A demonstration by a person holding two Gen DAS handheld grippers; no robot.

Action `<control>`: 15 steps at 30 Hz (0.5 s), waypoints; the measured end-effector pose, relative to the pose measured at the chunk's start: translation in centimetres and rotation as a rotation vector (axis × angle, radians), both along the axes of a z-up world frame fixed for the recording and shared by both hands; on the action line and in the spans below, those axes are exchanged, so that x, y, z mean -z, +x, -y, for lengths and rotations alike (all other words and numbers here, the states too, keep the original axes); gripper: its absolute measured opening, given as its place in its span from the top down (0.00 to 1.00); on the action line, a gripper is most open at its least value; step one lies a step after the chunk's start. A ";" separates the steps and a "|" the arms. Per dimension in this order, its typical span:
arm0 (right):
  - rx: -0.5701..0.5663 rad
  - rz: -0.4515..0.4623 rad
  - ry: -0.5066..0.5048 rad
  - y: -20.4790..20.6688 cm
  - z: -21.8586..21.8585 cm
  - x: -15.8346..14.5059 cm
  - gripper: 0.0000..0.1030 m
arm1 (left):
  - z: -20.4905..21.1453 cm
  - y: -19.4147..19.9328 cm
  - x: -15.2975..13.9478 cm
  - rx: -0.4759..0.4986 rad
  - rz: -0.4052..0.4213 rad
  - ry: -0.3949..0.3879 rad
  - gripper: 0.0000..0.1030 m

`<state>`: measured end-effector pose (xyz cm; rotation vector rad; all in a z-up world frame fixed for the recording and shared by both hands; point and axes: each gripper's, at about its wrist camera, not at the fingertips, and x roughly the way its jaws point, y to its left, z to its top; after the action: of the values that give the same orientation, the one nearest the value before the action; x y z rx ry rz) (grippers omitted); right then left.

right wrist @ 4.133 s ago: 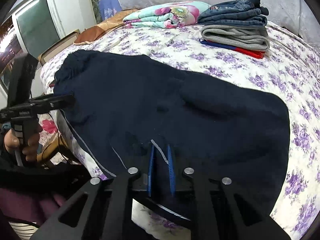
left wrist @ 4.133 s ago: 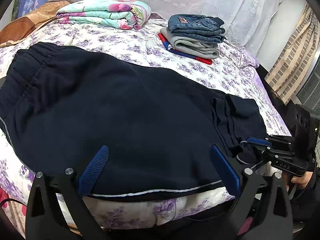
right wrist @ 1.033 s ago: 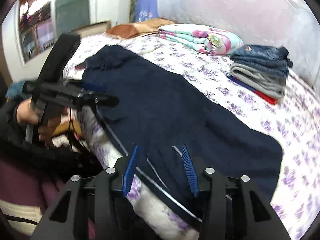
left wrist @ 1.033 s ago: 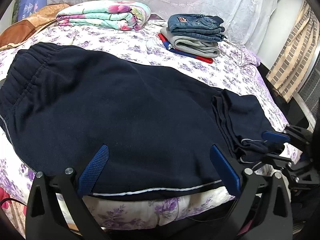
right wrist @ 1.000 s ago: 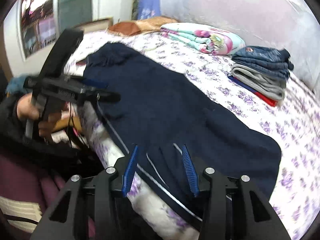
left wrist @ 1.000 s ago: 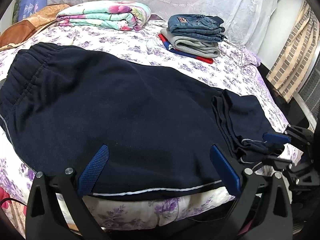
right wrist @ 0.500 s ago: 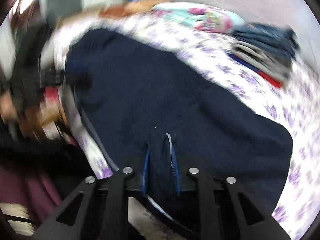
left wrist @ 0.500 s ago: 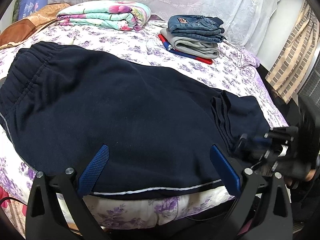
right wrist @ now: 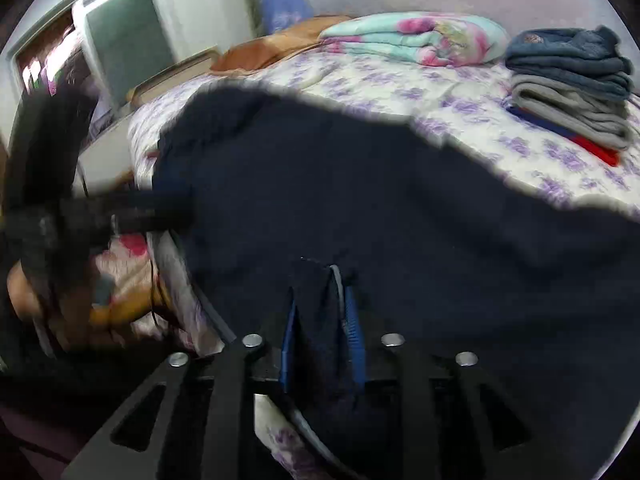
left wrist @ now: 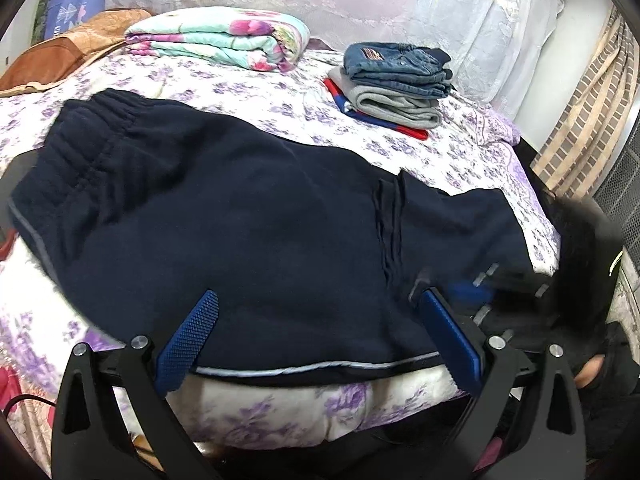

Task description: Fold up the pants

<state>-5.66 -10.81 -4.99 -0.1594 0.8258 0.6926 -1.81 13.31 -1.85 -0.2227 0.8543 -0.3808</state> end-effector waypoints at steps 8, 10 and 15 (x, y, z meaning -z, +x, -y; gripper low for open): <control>0.024 0.129 0.134 -1.0 3.2 -7.7 0.51 | -1.7 -1.3 -0.7 -0.042 0.004 0.006 0.05; 0.073 0.035 0.143 0.9 3.9 -5.9 0.51 | -2.6 -1.8 -0.9 -0.071 0.008 0.007 0.05; 0.127 -0.070 0.091 1.9 3.4 -1.2 0.50 | -7.2 -2.7 -0.8 -0.230 -0.014 -0.059 0.05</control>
<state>-3.78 -14.20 -3.75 -0.0010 0.8625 0.6177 -4.50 20.54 -1.05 -0.3753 0.8219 -0.1894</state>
